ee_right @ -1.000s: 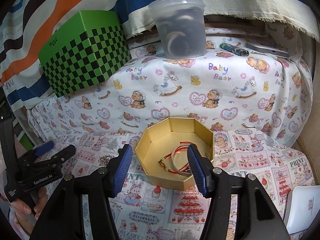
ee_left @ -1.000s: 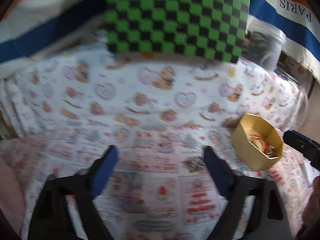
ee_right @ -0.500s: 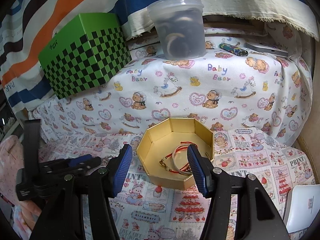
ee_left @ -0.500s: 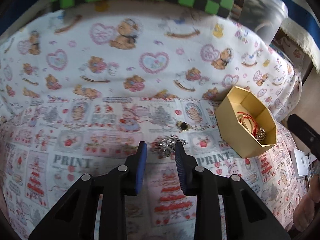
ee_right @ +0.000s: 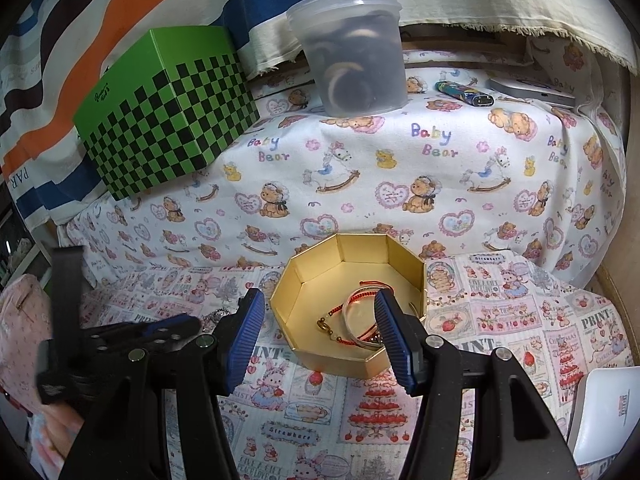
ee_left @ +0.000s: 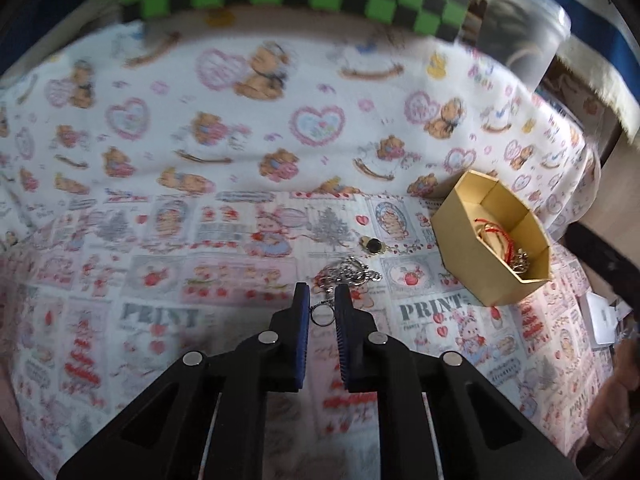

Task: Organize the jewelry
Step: 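Lower the left tool onto the silver chain pieces and close it, then lift the silver chain piece off the table with the left tool, then grasp the silver ring with the right tool while the left tool holds the chain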

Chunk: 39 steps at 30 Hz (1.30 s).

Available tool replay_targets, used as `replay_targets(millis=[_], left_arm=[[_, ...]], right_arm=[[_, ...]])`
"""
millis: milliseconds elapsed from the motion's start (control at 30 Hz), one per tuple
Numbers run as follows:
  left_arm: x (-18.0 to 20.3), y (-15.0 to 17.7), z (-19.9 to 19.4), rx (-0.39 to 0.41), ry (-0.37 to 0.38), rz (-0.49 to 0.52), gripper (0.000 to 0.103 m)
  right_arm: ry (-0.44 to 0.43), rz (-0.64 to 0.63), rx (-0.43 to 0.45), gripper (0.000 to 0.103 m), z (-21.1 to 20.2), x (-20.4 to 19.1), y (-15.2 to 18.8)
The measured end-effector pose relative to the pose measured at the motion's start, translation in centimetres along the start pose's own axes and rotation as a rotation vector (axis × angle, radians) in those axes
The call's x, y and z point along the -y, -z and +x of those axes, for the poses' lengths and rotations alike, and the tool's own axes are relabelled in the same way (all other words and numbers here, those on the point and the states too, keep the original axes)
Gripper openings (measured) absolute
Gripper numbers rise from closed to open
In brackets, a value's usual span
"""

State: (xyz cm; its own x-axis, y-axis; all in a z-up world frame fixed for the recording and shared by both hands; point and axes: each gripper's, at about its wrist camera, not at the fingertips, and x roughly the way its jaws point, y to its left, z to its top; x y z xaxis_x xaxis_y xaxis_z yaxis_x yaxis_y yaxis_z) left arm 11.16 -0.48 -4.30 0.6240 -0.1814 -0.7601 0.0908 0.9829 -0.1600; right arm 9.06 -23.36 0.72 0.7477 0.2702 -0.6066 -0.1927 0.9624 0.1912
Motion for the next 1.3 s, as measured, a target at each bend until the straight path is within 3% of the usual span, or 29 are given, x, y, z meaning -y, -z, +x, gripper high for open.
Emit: replay_targets(millis=[200, 300, 367, 433, 633, 767, 833, 867, 1067, 1300], left_arm=[[-1.1, -0.4, -4.5, 0.102, -0.039, -0.02, 0.012], [-1.8, -0.6, -6.8, 0.239, -0.049, -0.058, 0.012], [-1.2, -0.8, -7.4, 0.293, -0.073, -0.043, 0.012], [-1.4, -0.9, -8.5, 0.325, -0.05, -0.05, 0.012], [-2.0, -1.1, -9.8, 0.333, -0.026, -0.069, 0.012], [-2.4, -1.2, -9.0, 0.301, -0.066, -0.087, 0.012], [-2.7, -1.3, -7.9, 0.245, -0.118, -0.097, 0.012], [-2.9, -1.3, -7.6, 0.24, -0.11, -0.101, 0.012], [-4.3, -1.4, -6.2, 0.222, -0.133, -0.116, 0.012], [-5.4, -1.4, -5.7, 0.205, -0.118, -0.149, 0.012]], right_arm=[[0.003, 0.007, 0.001, 0.059, 0.1, 0.2, 0.0], [-0.002, 0.002, 0.002, 0.059, 0.1, 0.1, 0.0], [-0.007, -0.012, 0.006, 0.059, 0.0, -0.2, 0.1], [-0.023, -0.036, 0.013, 0.059, -0.2, -0.8, 0.2], [-0.101, -0.141, 0.121, 0.059, -2.9, -4.0, 0.5], [-0.08, -0.174, 0.014, 0.055, -0.8, -6.4, -0.4], [-0.102, -0.162, -0.068, 0.035, 1.4, -7.4, -0.6], [-0.107, -0.155, -0.11, 0.033, 2.7, -7.9, -0.6], [-0.058, -0.167, -0.247, 0.033, 9.2, -10.5, 0.2], [-0.042, -0.196, -0.293, 0.033, 12.2, -11.3, 1.0]])
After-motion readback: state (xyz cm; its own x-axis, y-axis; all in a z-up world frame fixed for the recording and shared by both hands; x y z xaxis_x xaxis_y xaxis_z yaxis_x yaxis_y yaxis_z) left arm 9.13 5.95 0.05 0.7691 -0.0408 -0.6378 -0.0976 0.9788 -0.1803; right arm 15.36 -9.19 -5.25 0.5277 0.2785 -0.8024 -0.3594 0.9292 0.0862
